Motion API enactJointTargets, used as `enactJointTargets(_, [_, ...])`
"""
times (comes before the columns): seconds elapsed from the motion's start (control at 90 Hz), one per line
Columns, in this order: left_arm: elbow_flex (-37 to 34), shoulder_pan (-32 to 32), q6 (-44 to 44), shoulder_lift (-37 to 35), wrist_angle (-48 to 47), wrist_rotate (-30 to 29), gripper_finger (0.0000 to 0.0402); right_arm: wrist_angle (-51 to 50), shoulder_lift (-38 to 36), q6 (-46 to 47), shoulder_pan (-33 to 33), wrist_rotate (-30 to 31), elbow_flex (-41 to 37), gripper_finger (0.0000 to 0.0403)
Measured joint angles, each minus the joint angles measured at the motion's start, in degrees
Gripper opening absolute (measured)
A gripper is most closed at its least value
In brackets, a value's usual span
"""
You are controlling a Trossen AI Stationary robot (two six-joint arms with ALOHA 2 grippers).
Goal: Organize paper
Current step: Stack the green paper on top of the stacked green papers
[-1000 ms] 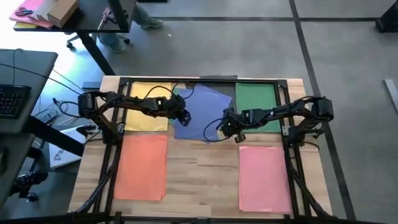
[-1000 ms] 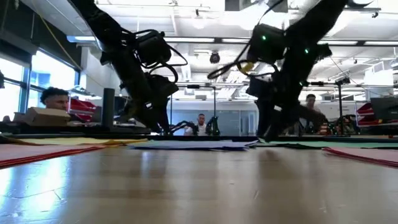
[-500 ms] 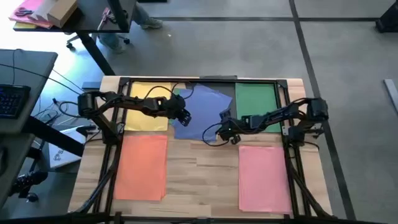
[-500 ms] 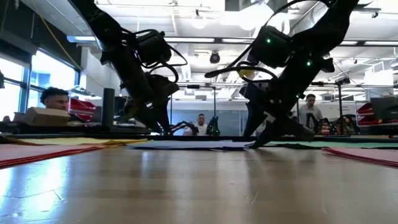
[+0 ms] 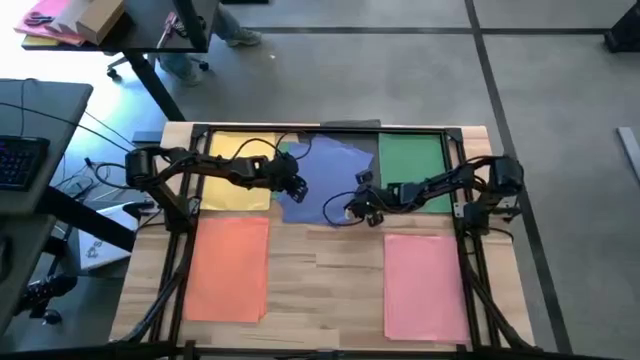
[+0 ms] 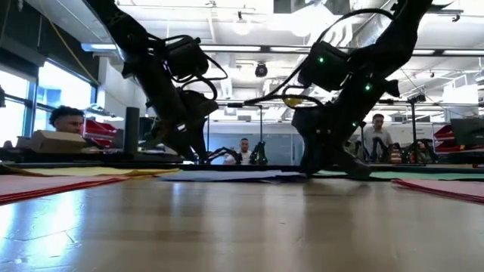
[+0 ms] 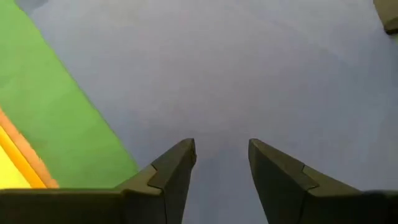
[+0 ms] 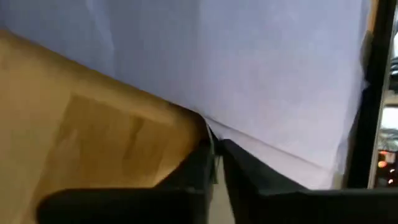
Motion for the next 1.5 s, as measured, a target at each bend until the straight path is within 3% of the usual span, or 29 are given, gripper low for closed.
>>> enactJointTargets(0.144, [0.0,-0.02,0.0,0.0,0.02,-0.02,0.0145,-8.36,-0.02,4.74,-0.16,-4.18,3.95,0.0001])
enactJointTargets(0.333, [0.0,0.0,0.01,0.0,0.03,-0.24,0.0145,-23.28,-0.02,10.15,-0.02,-17.35,14.77,0.0])
enactJointTargets(0.622, [0.0,0.0,1.06,0.0,0.04,-0.34,0.0145,-37.49,-0.07,11.28,-3.03,-23.63,26.99,0.0])
enactJointTargets(0.922, [0.0,-0.01,1.55,0.0,0.02,-0.07,0.0145,-35.82,-0.11,4.26,-3.36,-22.91,22.56,0.0007])
enactJointTargets(1.044, [0.0,-0.01,1.53,-0.02,0.01,0.0,0.0145,-32.92,-0.11,-0.33,-0.8,-22.05,18.38,0.0044])
enactJointTargets(1.189, [0.0,-0.02,1.54,-0.02,0.01,-0.01,0.0145,-24.14,-0.11,-0.73,1.79,-11.25,13.18,0.0105])
enactJointTargets(1.278, [0.0,-0.02,1.54,-0.02,0.04,-0.18,0.0145,-20.86,-0.13,-0.59,2.22,-9.63,11.3,0.0133])
enactJointTargets(1.5, [0.0,-0.02,1.52,-0.02,0.08,-0.03,0.0145,-22.22,-0.28,-2.08,4.71,-7.85,9.39,0.0153])
